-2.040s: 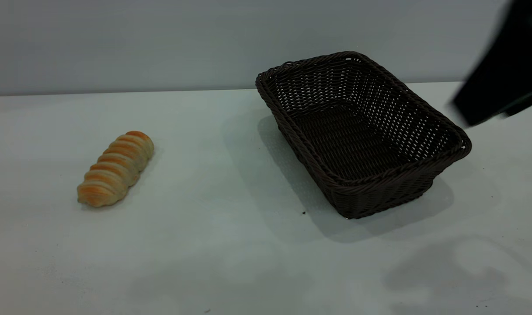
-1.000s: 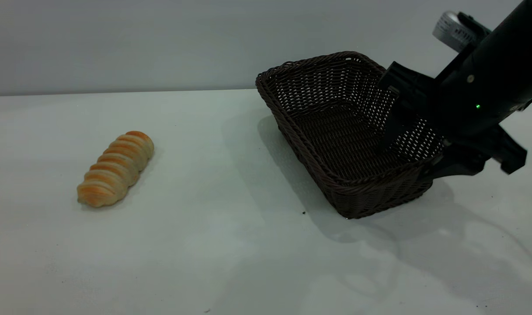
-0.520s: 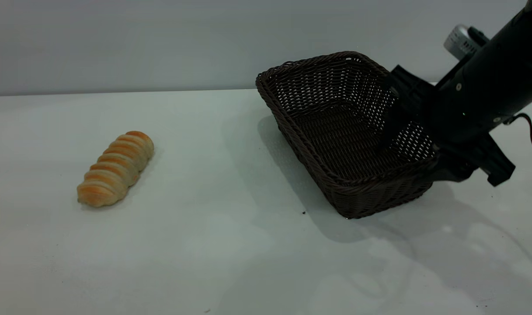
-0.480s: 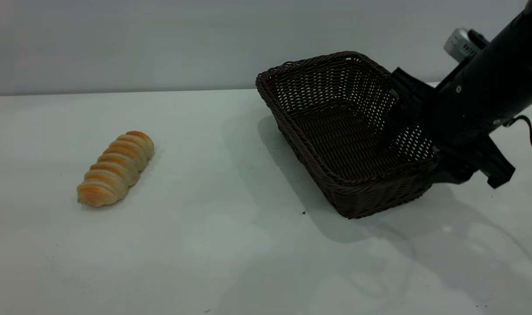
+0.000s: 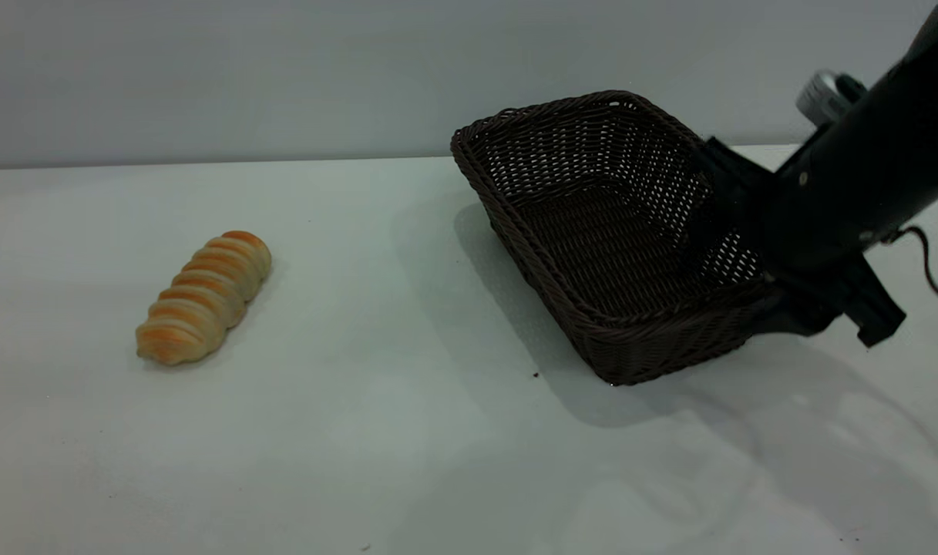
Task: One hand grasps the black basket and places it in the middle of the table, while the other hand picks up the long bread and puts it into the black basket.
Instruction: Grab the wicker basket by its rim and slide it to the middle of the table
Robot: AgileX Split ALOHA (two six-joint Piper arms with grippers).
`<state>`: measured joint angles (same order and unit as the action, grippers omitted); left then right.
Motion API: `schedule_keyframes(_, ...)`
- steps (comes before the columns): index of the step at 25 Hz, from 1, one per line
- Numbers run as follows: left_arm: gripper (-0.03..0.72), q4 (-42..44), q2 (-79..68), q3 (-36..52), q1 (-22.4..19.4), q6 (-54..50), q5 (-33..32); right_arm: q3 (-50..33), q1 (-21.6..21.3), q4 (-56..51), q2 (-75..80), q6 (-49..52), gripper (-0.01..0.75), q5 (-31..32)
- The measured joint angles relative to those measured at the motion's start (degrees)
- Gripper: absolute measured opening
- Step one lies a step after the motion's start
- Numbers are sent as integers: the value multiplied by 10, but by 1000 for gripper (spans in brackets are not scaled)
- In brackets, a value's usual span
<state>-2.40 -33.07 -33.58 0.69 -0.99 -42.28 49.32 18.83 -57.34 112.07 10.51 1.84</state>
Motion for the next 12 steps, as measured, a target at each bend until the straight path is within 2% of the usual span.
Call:
schedule_keyframes(3,542,0,0,0,0,0,1,14,-23,-35,38,0,533,-12)
schedule_keyframes(5,542,0,0,0,0,0,1,30,-39,-43,54,-6,491,-11)
schedule_keyframes(7,542,0,0,0,0,0,1,44,-50,-47,56,-26,391,-3)
schedule_keyframes(10,542,0,0,0,0,0,1,58,-60,-49,50,-52,151,22)
schedule_keyframes(11,542,0,0,0,0,0,1,60,-62,-54,46,-52,105,25)
schedule_keyframes(12,542,0,0,0,0,0,1,62,-62,-51,41,-62,93,26)
